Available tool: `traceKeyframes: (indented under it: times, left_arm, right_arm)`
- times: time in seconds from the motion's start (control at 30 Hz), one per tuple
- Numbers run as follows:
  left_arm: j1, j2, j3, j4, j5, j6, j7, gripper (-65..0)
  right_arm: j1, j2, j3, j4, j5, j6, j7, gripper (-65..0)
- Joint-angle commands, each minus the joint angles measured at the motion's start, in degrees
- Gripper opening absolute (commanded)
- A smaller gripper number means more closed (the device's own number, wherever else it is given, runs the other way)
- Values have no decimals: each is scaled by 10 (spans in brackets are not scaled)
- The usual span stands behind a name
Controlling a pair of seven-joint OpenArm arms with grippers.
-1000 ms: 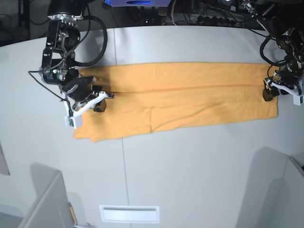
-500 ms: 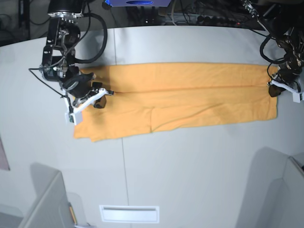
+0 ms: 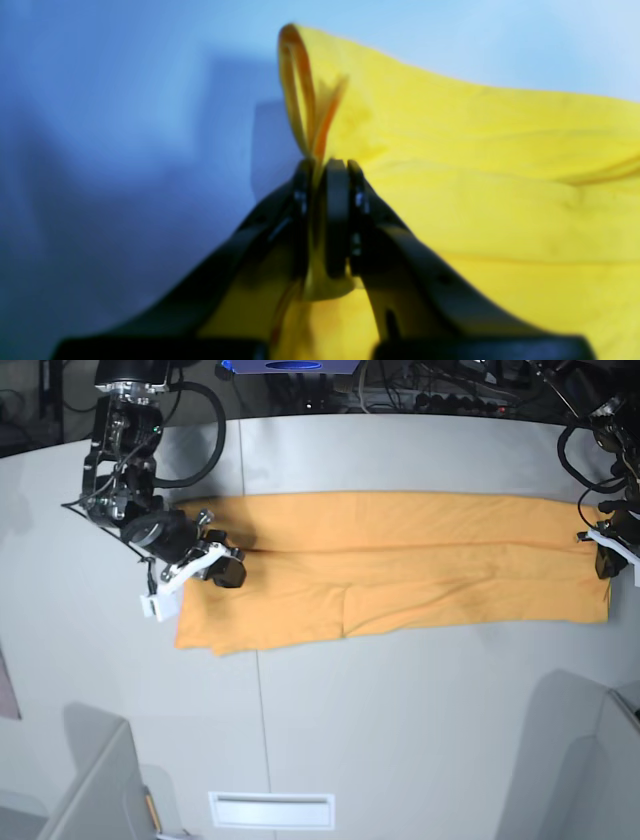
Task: Fold the T-shirt properly
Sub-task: 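Grasp the strip's end with the left gripper and lift it, then fold the held end toward the right gripper and release it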
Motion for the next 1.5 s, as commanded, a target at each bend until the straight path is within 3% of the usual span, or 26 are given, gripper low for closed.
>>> traceKeyframes:
  times: [0.0, 0.2, 0.43, 0.6, 0.93, 1.07, 1.47]
  left_arm:
    - [2, -1, 8, 32, -8, -4, -13, -650]
    - [46, 26, 92, 147, -8, -2, -13, -650]
    - [53, 47, 210, 200, -8, 55, -13, -650]
    - [53, 64, 265, 210, -8, 72, -13, -650]
    - [53, 83, 335, 210, -8, 130, -13, -650]
    - [51, 100, 343, 210, -8, 134, -13, -650]
    - [45, 102, 431, 205, -8, 143, -14, -650]
  right_arm:
    - [7, 3, 1, 10, 11, 2, 10, -650]
    - [8, 4, 1, 9, 11, 2, 9, -650]
    - [7, 4, 2, -8, 11, 2, 11, -650]
    - [7, 4, 2, -37, 11, 2, 13, -650]
    - [10, 2, 20, -39, 11, 2, 14, -650]
    - [10, 1, 50, -39, 13, 2, 14, -650]
    - [10, 4, 69, -39, 13, 3, 11, -650]
